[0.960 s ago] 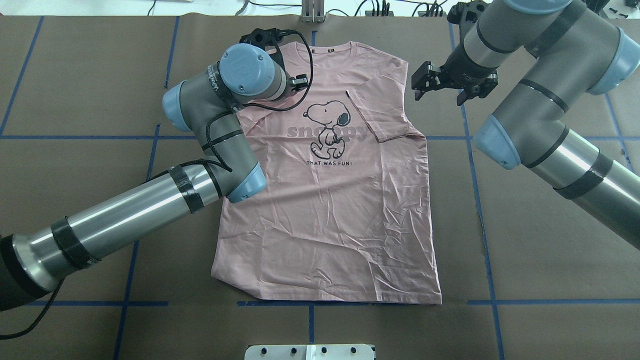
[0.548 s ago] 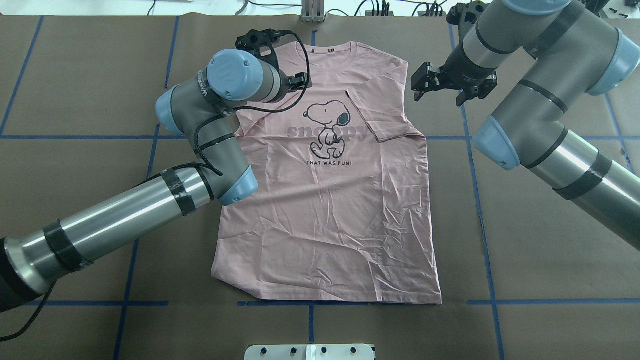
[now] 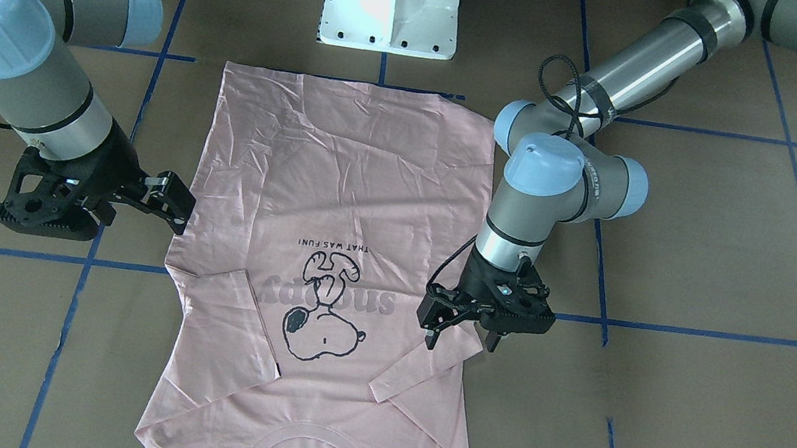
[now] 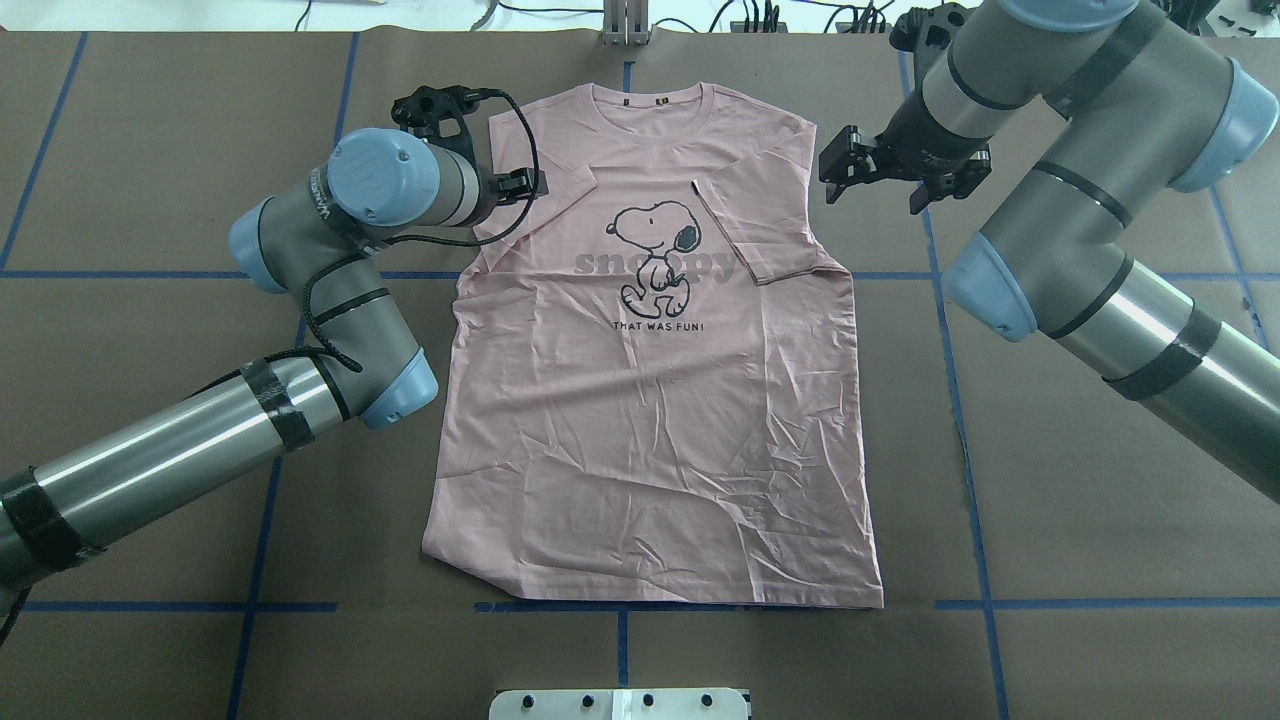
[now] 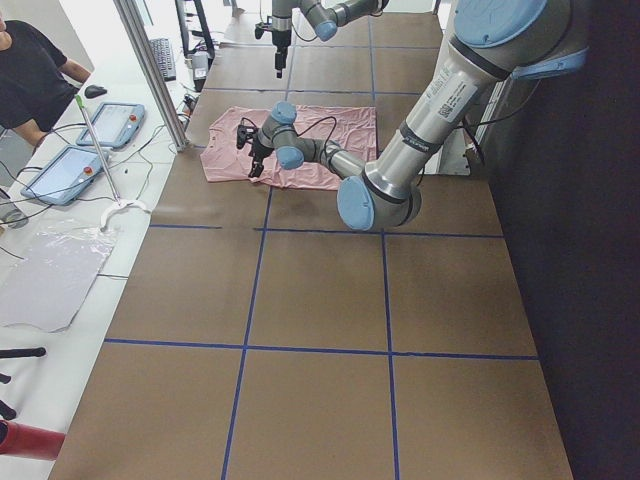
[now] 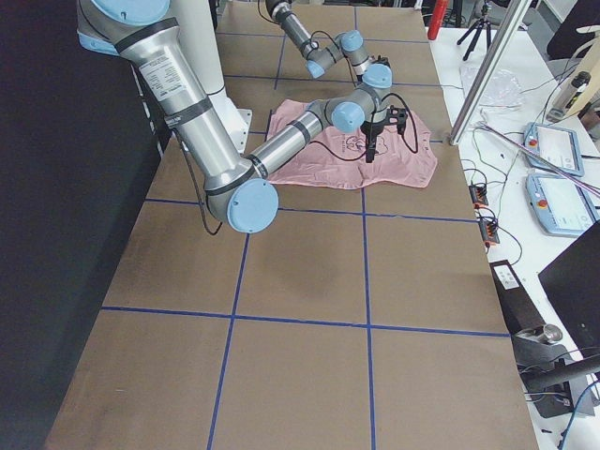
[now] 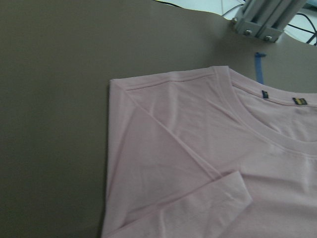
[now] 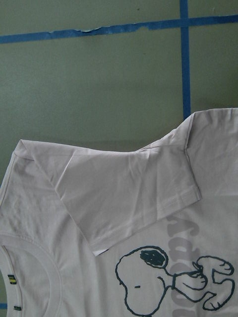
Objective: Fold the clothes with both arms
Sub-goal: 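Fold the sleeve inward toward the shirt center with the left gripper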
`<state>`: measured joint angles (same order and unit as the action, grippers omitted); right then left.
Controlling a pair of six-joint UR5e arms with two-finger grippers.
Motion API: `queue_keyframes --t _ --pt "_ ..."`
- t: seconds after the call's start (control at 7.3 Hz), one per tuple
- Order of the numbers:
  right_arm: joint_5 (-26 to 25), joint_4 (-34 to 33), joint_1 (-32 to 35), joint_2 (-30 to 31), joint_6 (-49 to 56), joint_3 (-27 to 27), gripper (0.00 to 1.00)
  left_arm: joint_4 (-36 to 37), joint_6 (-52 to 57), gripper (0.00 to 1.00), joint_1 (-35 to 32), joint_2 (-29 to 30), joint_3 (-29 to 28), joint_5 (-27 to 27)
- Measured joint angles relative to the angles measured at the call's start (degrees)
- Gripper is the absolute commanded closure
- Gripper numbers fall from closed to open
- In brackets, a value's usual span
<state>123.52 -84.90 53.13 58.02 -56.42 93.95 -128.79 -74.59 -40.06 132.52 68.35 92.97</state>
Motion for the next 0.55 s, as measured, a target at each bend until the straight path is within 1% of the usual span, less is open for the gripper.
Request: queue_keyframes --t 0.27,0.55 --pt "0.0 0.0 0.0 0.0 0.1 0.0 0.00 -0.2 -0.6 0.00 0.1 -0.5 -0.2 0.0" --pt "0.0 0.0 -0.1 -0.1 0.2 0.1 0.00 -0.6 -0.9 0.00 0.4 -0.5 -1.6 -0.1"
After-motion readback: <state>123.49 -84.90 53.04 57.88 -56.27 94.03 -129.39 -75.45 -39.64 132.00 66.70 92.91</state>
